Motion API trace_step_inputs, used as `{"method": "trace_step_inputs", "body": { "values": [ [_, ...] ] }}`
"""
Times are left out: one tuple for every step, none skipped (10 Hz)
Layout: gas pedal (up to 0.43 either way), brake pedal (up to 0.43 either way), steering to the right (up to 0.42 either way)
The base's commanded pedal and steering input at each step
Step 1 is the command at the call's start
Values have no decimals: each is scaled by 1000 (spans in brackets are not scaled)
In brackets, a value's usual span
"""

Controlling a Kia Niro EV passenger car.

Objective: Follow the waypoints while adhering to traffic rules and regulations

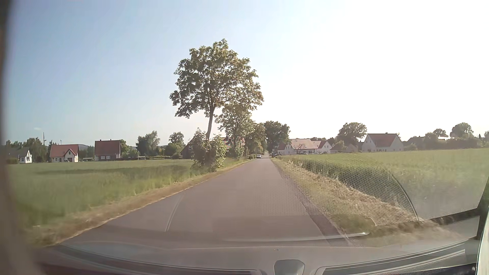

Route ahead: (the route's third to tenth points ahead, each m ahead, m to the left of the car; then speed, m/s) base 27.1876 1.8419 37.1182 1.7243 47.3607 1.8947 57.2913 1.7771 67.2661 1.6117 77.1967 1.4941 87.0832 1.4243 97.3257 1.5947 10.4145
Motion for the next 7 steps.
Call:
{"method": "trace_step_inputs", "body": {
  "values": [
    [157, 6, -1],
    [157, 6, 0],
    [157, 6, 0],
    [157, 6, 2],
    [157, 6, 2],
    [130, 6, 2],
    [118, 6, 2]
  ]
}}
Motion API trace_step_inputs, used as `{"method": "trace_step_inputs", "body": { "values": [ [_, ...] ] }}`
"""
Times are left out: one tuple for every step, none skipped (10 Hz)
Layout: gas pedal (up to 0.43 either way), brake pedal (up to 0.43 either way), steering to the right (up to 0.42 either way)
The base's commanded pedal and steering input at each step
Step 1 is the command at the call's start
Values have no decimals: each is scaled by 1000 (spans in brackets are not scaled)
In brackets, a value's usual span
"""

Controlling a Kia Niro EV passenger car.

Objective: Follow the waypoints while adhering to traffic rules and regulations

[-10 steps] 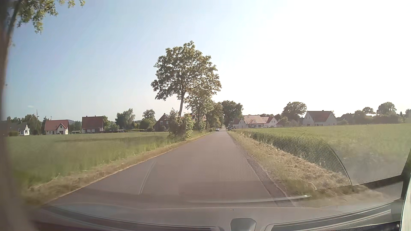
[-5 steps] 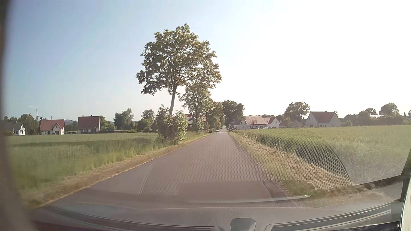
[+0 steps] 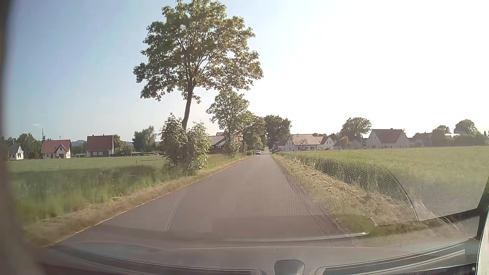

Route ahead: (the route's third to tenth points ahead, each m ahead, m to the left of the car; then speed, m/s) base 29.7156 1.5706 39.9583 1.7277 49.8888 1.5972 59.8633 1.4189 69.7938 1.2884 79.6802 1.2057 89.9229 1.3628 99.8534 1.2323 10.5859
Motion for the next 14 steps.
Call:
{"method": "trace_step_inputs", "body": {
  "values": [
    [118, 6, 2],
    [118, 6, 2],
    [118, 6, 2],
    [130, 6, 2],
    [130, 6, 2],
    [130, 6, 2],
    [130, 6, 1],
    [130, 6, 1],
    [118, 6, 1],
    [110, 6, 1],
    [98, 6, 2],
    [98, 6, 2],
    [98, 6, 2],
    [98, 6, 2]
  ]
}}
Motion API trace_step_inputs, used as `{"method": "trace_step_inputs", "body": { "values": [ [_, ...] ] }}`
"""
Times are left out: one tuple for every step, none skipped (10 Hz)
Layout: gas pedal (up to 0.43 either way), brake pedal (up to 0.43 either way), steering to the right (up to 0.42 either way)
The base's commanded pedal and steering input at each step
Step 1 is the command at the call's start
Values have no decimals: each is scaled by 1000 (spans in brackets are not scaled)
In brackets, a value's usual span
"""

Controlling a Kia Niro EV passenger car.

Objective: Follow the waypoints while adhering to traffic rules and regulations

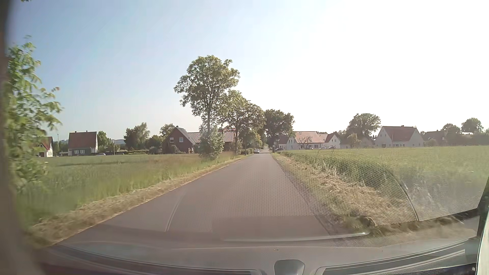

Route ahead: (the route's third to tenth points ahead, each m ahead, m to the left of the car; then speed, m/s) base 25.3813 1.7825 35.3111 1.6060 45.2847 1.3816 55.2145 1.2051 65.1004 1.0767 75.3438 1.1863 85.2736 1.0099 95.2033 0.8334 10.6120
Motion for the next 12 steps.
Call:
{"method": "trace_step_inputs", "body": {
  "values": [
    [98, 6, 2],
    [87, 6, 2],
    [87, 6, 2],
    [87, 6, 2],
    [87, 6, 2],
    [87, 6, 2],
    [87, 6, 2],
    [87, 6, 2],
    [98, 6, 2],
    [98, 6, 2],
    [98, 6, 2],
    [98, 6, 2]
  ]
}}
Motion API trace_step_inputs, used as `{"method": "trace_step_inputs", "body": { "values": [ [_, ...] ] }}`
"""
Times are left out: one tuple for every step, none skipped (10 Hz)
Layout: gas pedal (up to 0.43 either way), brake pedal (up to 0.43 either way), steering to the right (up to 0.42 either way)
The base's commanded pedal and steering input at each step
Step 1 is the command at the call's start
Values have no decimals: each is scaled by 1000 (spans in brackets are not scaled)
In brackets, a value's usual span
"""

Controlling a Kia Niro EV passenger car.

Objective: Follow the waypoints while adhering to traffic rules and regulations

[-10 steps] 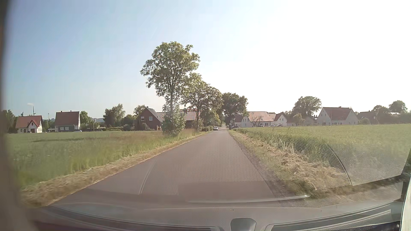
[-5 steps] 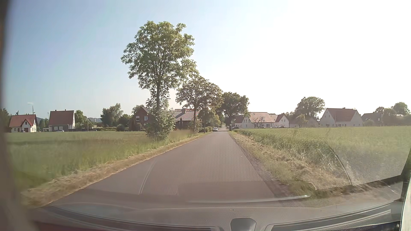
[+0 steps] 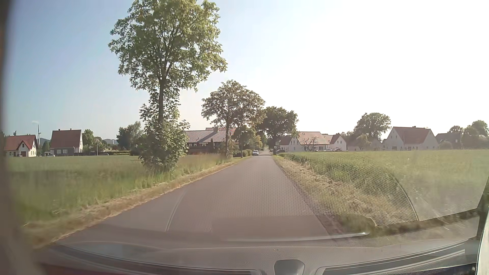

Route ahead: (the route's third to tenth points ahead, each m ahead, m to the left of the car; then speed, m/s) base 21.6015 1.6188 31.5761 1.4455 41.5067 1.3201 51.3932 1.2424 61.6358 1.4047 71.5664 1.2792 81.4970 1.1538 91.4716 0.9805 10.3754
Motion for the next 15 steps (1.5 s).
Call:
{"method": "trace_step_inputs", "body": {
  "values": [
    [98, 6, 2],
    [98, 6, 2],
    [98, 6, 2],
    [87, 6, 2],
    [87, 6, 2],
    [79, 6, 2],
    [67, 6, 2],
    [67, 6, 2],
    [59, 6, 2],
    [28, 6, 2],
    [0, 6, 3],
    [0, 6, 4],
    [0, 6, 4],
    [0, 6, 4],
    [0, 6, 4]
  ]
}}
